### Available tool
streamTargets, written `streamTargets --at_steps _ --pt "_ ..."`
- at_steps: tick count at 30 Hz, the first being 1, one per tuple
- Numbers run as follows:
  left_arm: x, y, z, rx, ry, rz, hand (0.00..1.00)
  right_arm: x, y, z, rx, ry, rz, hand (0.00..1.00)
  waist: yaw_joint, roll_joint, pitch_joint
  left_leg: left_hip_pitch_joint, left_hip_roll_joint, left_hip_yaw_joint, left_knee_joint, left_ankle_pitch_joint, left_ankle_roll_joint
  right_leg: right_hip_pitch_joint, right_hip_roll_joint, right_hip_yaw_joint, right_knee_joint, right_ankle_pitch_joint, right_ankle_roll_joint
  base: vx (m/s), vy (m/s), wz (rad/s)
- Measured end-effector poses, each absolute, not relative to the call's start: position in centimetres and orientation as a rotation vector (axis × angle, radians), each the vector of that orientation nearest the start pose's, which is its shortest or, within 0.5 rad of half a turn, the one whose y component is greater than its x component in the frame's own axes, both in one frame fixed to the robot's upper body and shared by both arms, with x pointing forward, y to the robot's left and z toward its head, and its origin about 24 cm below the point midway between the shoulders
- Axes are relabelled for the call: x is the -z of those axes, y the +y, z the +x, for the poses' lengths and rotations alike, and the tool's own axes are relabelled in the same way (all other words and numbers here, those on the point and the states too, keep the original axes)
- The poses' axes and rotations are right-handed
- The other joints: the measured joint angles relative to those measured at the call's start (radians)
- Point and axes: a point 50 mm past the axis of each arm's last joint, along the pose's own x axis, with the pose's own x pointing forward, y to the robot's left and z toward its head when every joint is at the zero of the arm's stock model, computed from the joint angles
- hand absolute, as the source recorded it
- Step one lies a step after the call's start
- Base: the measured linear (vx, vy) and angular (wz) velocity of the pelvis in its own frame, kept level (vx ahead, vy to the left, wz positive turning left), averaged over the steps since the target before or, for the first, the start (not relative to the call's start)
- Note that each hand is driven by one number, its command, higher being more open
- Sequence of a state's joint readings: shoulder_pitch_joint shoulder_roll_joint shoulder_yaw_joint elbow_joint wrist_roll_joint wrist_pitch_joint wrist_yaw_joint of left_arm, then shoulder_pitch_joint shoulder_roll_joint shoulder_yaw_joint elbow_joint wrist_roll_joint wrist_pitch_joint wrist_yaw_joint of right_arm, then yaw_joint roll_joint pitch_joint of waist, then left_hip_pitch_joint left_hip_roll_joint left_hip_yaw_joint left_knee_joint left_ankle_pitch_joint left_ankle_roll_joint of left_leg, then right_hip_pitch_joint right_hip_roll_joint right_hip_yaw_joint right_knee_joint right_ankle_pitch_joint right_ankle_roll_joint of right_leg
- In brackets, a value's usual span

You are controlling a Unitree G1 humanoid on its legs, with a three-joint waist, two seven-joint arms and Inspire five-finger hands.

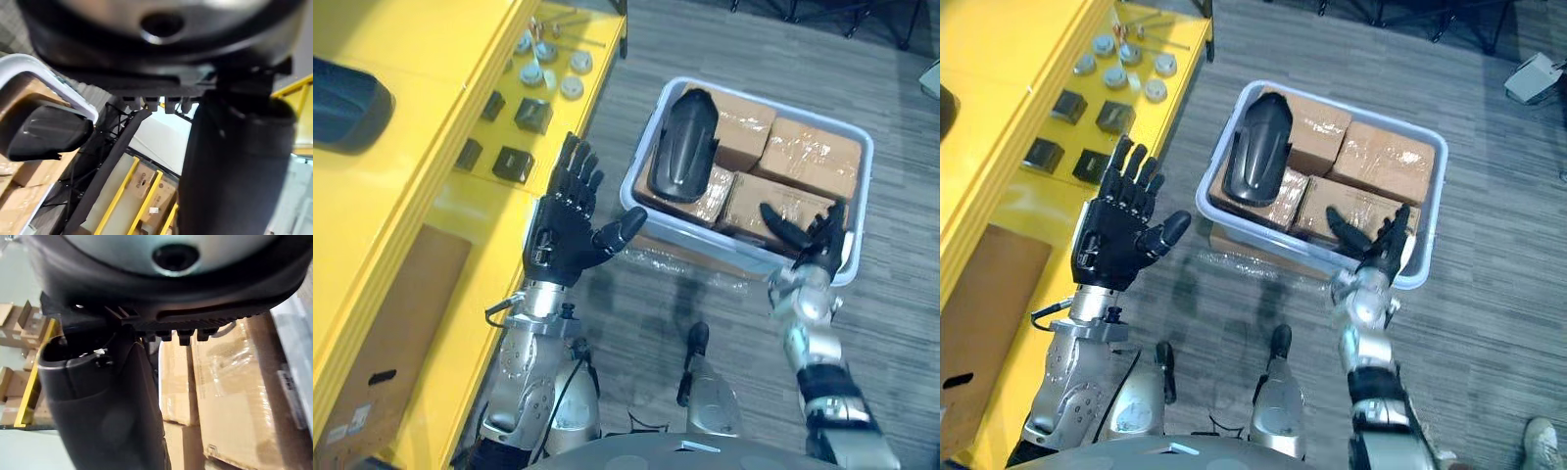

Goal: Walk over and take three plastic housings, then place them on the shelf

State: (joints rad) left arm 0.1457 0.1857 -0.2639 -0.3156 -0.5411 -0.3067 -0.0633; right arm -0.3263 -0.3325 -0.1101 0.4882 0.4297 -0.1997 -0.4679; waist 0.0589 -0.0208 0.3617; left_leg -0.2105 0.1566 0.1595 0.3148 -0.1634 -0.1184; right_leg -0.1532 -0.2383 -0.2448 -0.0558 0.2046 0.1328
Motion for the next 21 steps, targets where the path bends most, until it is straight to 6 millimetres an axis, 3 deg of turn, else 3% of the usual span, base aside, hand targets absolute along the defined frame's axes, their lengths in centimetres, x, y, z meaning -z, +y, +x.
streamTargets --at_steps 3,7,11,14,19,21 --pt "-9.7 12.4 21.1 0.313 -0.359 -0.442 1.00 -8.5 -28.3 32.4 0.645 -0.094 0.144 1.00 0.023 0.009 0.026 -0.029 0.000 -0.021 0.028 0.000 0.001 -0.004 0.000 -0.013 0.000 0.007 -0.001 -0.06 -0.001 0.15" --pt "-9.0 11.6 22.0 0.355 -0.320 -0.427 1.00 -10.7 -28.9 34.1 0.606 -0.126 0.128 1.00 0.047 0.017 0.051 -0.062 0.001 -0.047 0.052 -0.001 0.002 -0.008 0.001 -0.034 0.000 0.010 -0.002 -0.06 -0.001 0.17" --pt "-7.3 11.2 22.5 0.358 -0.227 -0.416 1.00 -12.6 -27.3 36.1 0.502 -0.129 0.089 1.00 0.055 0.017 0.054 -0.094 0.000 -0.064 0.073 -0.001 0.003 -0.020 0.001 -0.056 0.000 0.019 -0.006 -0.04 0.013 0.11" --pt "-6.9 10.8 22.6 0.371 -0.208 -0.416 1.00 -13.8 -27.5 37.0 0.483 -0.116 0.062 1.00 0.071 0.025 0.072 -0.099 0.001 -0.069 0.085 -0.003 0.005 -0.018 0.001 -0.057 0.003 0.021 -0.005 -0.05 0.013 0.04" --pt "-6.4 9.9 23.2 0.392 -0.181 -0.421 1.00 -17.6 -29.0 38.4 0.503 -0.085 -0.025 1.00 0.082 0.057 0.107 -0.155 -0.001 -0.097 0.121 -0.004 0.008 -0.038 0.001 -0.079 0.003 0.036 -0.007 -0.10 0.020 0.11" --pt "-5.8 9.6 23.2 0.391 -0.155 -0.422 1.00 -18.1 -29.4 38.7 0.521 -0.047 -0.038 1.00 0.085 0.061 0.111 -0.175 -0.001 -0.099 0.135 -0.003 0.009 -0.052 0.001 -0.079 0.003 0.041 -0.008 -0.08 0.034 0.03"
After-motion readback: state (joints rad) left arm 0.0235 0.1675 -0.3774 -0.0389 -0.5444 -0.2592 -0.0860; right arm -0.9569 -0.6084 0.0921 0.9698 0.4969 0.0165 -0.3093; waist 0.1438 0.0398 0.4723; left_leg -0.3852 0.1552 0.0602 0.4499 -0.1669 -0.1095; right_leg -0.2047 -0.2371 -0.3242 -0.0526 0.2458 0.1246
